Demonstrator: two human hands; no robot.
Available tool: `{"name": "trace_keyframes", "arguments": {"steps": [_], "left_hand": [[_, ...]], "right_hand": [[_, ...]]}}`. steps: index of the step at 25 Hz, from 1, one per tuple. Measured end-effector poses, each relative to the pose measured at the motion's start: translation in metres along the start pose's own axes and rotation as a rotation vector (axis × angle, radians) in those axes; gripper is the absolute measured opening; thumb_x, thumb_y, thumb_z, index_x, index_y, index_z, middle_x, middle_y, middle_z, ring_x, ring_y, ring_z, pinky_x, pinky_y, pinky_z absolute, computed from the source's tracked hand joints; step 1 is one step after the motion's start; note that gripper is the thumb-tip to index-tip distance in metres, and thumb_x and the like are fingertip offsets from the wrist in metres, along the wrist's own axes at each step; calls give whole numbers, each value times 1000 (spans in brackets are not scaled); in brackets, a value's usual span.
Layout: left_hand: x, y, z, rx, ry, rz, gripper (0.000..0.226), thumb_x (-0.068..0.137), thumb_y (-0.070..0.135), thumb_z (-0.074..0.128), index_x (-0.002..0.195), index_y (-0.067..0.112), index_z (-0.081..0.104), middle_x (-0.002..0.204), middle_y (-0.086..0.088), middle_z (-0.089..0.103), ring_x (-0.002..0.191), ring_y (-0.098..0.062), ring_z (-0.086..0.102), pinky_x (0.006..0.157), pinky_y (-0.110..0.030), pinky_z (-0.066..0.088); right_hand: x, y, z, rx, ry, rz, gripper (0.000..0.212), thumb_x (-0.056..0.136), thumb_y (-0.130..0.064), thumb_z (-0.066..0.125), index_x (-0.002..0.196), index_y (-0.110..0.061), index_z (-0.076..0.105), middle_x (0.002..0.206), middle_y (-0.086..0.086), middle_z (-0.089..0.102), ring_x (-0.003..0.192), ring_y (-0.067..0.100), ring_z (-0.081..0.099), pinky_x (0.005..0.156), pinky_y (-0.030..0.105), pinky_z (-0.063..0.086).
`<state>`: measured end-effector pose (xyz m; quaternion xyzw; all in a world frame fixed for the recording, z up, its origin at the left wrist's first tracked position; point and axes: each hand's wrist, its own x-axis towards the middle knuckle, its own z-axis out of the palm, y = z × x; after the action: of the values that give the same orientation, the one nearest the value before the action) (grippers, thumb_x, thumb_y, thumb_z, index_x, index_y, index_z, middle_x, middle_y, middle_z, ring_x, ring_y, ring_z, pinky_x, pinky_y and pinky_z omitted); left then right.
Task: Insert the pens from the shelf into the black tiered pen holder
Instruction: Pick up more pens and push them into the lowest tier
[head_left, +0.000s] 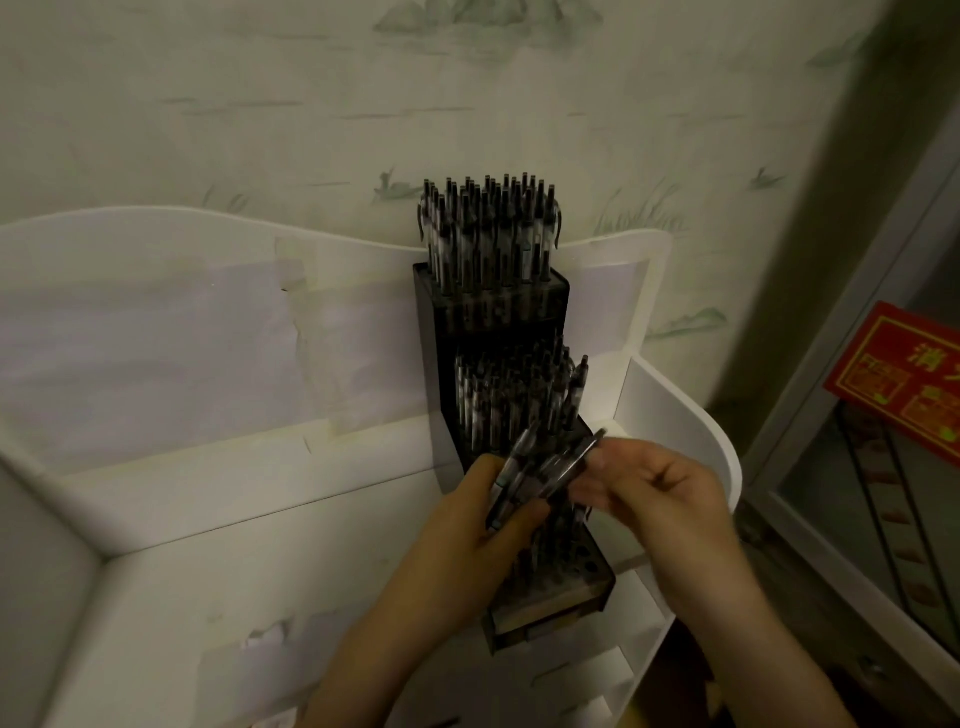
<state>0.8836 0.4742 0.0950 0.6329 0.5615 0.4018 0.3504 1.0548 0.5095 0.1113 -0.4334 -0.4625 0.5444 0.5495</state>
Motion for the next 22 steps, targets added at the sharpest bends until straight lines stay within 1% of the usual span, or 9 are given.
{"name": "trace_keyframes", "arguments": {"steps": [2, 4, 8, 10, 12, 15, 17, 19, 22], "left_hand": [[1, 0, -4, 2, 17, -7, 8, 95, 34, 55, 102, 31, 54, 73, 9, 61, 55, 3, 55, 52, -16, 45], [2, -2, -8, 15, 47, -16, 8, 95, 34, 55, 103, 32, 54, 76, 11, 62, 60, 5, 57, 52, -9, 41], [4, -4, -9, 59, 90, 4, 15, 94, 36, 55, 107, 28, 55, 85, 11, 65, 74, 3, 60, 58, -10, 44], [5, -3, -8, 48, 84, 14, 17, 94, 37, 55, 109, 28, 56, 88, 11, 66, 77, 2, 61, 61, -12, 47], [5, -3, -8, 34, 81, 25, 18, 94, 37, 55, 109, 28, 56, 90, 10, 66, 78, 1, 62, 63, -14, 48], [6, -2, -8, 26, 80, 27, 17, 94, 38, 55, 109, 28, 56, 90, 10, 66, 78, 0, 62, 63, -15, 48], [6, -3, -8, 25, 84, 21, 17, 94, 38, 54, 108, 29, 56, 90, 9, 66, 78, -1, 62, 63, -16, 49], [6, -3, -7, 25, 87, 19, 15, 94, 38, 55, 107, 30, 56, 88, 9, 66, 77, 0, 62, 62, -13, 47], [6, -1, -5, 32, 89, 20, 13, 95, 36, 55, 106, 31, 56, 83, 12, 63, 74, 3, 60, 58, -8, 42]], "right_hand": [[3, -12, -9, 54, 137, -53, 12, 84, -6, 65, 94, -4, 71, 80, 14, 75, 73, 24, 73, 71, 28, 60], [3, -18, -17, -16, 214, -181, 12, 83, -7, 66, 94, -9, 71, 79, 9, 75, 72, 19, 73, 71, 24, 59], [0, 2, -22, -527, 158, -417, 15, 82, -19, 71, 96, -21, 74, 78, -12, 73, 77, 1, 68, 79, 11, 52], [2, 24, -22, -755, 105, -510, 16, 82, -19, 71, 97, -21, 75, 86, -19, 71, 84, -7, 64, 79, 2, 45], [3, 45, -19, -825, 75, -517, 15, 82, -16, 73, 97, -18, 76, 89, -17, 69, 88, -16, 59, 78, -4, 39], [6, 62, -17, -795, 87, -498, 15, 81, -13, 73, 96, -17, 76, 84, -21, 66, 86, -23, 55, 75, -8, 35], [9, 67, -17, -797, 51, -473, 15, 83, -14, 73, 96, -20, 76, 83, -26, 63, 83, -19, 58, 74, -7, 37], [11, 76, -19, -849, -5, -444, 15, 84, -14, 73, 96, -22, 76, 83, -22, 66, 74, -12, 61, 74, -3, 41], [8, 88, -20, -888, -57, -387, 14, 82, -11, 74, 91, -22, 76, 69, -26, 62, 65, -9, 60, 65, 0, 44]]}}
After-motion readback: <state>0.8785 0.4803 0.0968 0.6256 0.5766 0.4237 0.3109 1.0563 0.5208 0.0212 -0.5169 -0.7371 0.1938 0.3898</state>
